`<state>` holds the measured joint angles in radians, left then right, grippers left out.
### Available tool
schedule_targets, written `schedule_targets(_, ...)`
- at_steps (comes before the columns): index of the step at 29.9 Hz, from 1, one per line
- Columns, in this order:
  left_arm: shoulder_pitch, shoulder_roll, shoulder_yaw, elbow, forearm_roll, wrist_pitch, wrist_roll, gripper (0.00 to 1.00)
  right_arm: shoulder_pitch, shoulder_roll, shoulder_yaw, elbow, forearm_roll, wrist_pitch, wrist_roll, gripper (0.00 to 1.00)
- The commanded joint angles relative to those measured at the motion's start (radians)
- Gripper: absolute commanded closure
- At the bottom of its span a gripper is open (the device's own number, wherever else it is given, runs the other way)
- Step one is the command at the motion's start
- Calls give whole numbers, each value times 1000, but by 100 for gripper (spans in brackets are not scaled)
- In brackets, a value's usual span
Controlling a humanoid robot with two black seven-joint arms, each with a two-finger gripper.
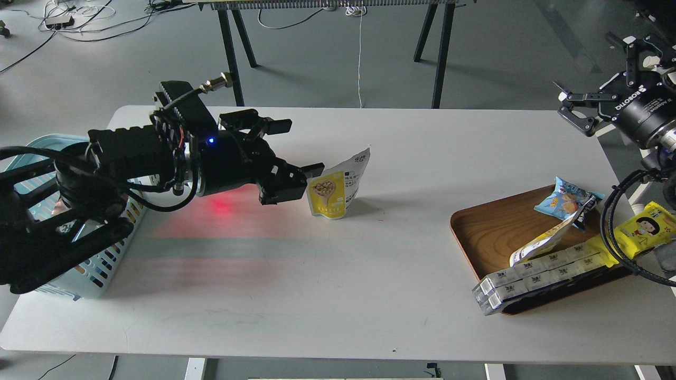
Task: Scan snack and place in basket
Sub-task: 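Reach the left gripper to the standing yellow packet and grasp it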
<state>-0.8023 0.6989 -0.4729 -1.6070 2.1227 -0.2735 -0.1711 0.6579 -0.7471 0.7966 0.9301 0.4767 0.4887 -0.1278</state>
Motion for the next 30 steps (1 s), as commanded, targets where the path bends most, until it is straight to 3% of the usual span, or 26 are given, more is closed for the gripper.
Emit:
schedule_targets(1, 8, -70, 7, 58, 59, -1, -1, 0, -9, 0, 0, -4, -1, 0, 2, 4)
schedule_targets(16, 20, -274, 7, 306, 59, 14, -1, 3, -20, -6, 3, -5, -1, -2, 2, 4)
schedule_targets(21, 22, -297, 7, 378, 59, 56, -10, 26, -20, -6, 3, -8, -3, -16, 2, 4)
schedule_targets(25, 22, -303, 7, 394, 59, 68, -10, 51, -20, -6, 1, -8, -1, -18, 2, 4)
schedule_targets(30, 22, -305, 23, 395, 59, 70, -15, 71, -20, -6, 1, -10, -3, -18, 2, 4)
